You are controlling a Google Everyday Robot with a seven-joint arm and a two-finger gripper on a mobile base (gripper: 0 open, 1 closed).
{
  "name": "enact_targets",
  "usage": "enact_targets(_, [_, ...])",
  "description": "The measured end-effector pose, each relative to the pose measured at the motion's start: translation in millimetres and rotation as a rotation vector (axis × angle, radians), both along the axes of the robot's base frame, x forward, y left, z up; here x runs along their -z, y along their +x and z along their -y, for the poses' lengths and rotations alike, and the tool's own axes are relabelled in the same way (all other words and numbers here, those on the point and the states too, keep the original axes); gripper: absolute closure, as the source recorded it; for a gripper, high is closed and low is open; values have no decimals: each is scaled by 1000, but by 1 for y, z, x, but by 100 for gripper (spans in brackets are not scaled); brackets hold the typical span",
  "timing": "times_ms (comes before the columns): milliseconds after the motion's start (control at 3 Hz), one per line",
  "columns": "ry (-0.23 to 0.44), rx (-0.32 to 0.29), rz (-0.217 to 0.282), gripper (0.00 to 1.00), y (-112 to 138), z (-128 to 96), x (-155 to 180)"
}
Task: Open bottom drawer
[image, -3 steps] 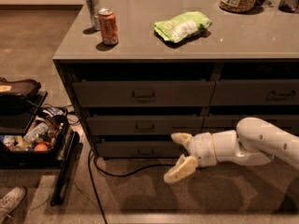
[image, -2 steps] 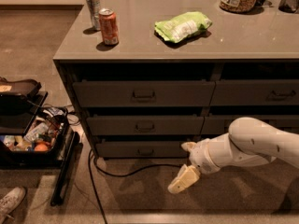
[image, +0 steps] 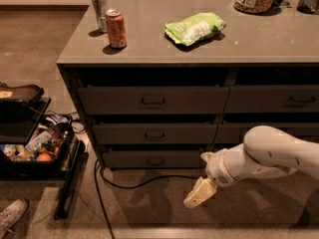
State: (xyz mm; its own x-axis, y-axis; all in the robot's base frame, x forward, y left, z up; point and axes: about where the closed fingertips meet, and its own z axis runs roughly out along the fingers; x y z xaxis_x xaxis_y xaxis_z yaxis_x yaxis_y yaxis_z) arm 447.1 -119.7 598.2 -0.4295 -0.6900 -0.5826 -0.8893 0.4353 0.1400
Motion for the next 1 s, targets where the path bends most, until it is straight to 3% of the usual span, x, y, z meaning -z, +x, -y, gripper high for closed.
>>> enact_targets(333, [82, -26, -17, 0, 4, 2, 13])
enact_targets(667, [130, -62, -71, 0, 13, 15, 52])
enact_targets(1000, [-8, -47, -166, 0, 30, 4, 98])
